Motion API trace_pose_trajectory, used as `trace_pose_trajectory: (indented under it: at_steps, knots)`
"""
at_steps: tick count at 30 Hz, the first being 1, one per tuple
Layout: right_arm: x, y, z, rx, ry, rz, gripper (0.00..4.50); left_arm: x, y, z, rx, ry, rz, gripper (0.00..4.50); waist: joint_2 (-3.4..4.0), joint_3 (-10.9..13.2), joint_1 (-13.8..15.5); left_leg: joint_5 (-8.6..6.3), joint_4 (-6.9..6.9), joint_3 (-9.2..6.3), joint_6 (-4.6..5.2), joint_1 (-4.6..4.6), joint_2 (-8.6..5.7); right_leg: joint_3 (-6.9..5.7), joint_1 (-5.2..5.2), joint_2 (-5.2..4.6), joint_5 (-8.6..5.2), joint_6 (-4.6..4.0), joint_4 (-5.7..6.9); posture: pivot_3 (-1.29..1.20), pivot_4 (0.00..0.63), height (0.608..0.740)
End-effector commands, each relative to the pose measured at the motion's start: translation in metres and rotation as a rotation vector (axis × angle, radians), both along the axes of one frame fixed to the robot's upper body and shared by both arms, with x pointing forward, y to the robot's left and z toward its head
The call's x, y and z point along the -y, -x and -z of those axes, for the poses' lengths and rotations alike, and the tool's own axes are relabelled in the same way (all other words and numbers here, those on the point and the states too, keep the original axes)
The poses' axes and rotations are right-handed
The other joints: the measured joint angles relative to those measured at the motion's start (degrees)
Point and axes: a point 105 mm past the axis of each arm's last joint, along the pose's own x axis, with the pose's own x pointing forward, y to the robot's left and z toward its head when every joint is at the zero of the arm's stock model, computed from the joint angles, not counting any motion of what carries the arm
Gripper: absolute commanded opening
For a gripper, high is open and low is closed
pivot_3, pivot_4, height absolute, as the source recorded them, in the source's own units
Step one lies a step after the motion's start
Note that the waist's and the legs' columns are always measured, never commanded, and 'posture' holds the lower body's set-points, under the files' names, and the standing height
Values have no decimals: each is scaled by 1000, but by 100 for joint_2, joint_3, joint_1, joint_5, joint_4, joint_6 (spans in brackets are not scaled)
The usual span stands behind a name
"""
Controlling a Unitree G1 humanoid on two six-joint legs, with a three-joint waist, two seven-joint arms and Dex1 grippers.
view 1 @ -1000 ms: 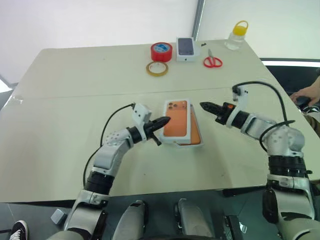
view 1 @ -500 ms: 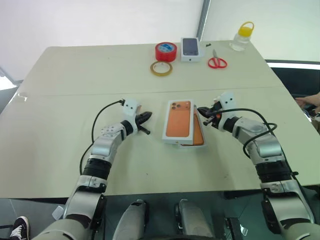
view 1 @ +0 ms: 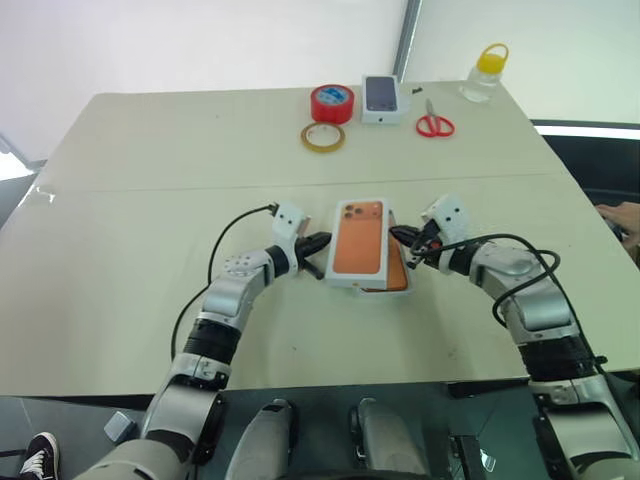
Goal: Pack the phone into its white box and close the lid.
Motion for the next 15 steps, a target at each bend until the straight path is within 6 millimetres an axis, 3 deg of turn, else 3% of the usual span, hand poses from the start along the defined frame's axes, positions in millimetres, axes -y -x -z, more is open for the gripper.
trace_pose_trajectory:
  at_steps: [1, 15]
  knots:
    - [3, 2, -14, 56, 10, -7, 87, 14, 6, -16, 31, 46, 48, 0, 0, 0, 8, 0, 0, 0, 0, 0, 0, 0, 0, 0, 0, 0, 0, 0, 150, 740]
    - [17, 4, -8, 24, 21, 30, 87, 34, 21, -20, 18, 75, 116, 0, 0, 0, 8, 0, 2, 1, 0, 0, 0, 0, 1, 0, 0, 0, 0, 0, 150, 740]
